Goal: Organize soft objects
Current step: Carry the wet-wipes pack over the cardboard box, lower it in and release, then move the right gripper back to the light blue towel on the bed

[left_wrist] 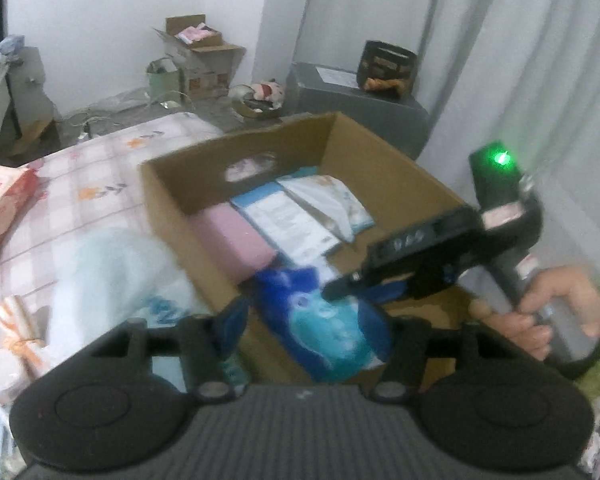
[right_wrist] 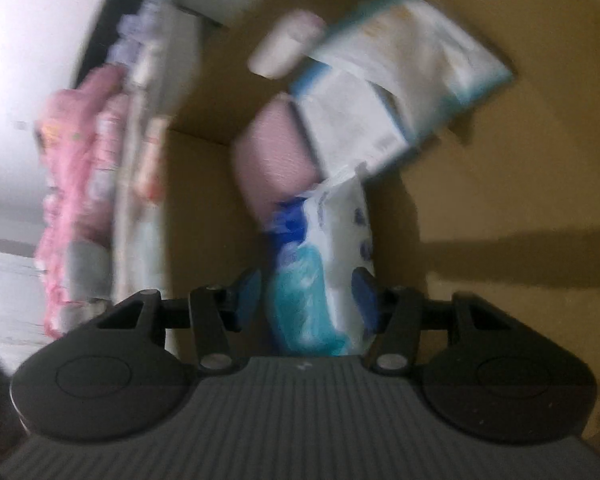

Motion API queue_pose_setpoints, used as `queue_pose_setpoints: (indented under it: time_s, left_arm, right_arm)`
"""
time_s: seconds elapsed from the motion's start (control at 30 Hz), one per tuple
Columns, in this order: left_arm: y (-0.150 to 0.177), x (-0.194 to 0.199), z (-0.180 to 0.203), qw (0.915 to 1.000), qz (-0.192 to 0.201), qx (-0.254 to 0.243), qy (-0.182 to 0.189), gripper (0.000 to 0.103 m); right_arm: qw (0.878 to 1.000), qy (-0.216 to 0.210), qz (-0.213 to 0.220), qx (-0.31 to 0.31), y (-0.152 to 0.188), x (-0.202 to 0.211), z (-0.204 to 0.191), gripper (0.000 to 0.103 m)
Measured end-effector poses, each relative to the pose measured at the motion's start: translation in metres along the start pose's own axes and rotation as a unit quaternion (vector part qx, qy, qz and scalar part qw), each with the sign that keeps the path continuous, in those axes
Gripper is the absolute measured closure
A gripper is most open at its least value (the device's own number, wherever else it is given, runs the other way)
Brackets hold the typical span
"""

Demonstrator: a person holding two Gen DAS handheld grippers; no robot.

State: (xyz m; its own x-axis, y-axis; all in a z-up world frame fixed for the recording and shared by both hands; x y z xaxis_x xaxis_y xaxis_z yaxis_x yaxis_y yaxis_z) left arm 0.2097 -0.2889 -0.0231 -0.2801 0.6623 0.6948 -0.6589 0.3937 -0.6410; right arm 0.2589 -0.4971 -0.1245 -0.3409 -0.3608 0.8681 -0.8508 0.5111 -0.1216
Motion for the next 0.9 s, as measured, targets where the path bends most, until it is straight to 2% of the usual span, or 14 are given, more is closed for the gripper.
queue_pose_setpoints:
  time_s: [0.27, 0.43, 0.5, 0.77, 0.9]
  left_arm:
    - [0.007, 0.065, -0.03, 0.9986, 0.045, 0.013, -0.025, 0.034]
    - [0.034, 0.093, -0.05, 0.9972, 0.051, 0.033, -0.044, 0.034]
    - [0.045, 0.1, -0.057, 0.9964, 0.052, 0.043, -0.053, 0.034]
    - [0.092, 0.123, -0.082, 0.9923, 0.058, 0.085, -0.069, 0.034]
    - [0.109, 0.135, -0.093, 0.9893, 0.066, 0.107, -0.075, 0.034]
  right_arm:
    - [0.999, 0.031, 0.018, 0.036, 0.004, -0.001, -0.009, 0.052]
    - [0.997, 0.057, -0.009, 0.057, 0.007, -0.013, -0.007, 0.052]
    - [0.997, 0.046, -0.018, 0.065, 0.01, -0.023, -0.014, 0.055]
    - [0.986, 0.054, 0.01, 0.155, 0.002, -0.038, -0.055, 0.06]
    - [0.983, 0.058, 0.02, 0.174, -0.002, -0.043, -0.063, 0.057]
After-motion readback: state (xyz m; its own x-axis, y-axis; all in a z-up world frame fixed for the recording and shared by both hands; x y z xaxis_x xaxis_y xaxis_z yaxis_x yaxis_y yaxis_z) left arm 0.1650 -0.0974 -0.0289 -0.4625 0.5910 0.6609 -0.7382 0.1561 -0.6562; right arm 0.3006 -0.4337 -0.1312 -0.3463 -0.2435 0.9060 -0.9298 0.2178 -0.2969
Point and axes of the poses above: each gripper's, at about its wrist camera, not at the fingertips, and x roughly against the way its jaws point, z to its right, y to its underside, the point moved 7 cm from there along -x, roughly the way its jaws point, and after that the axes turned 11 degrees about y, right-handed, at the moved point
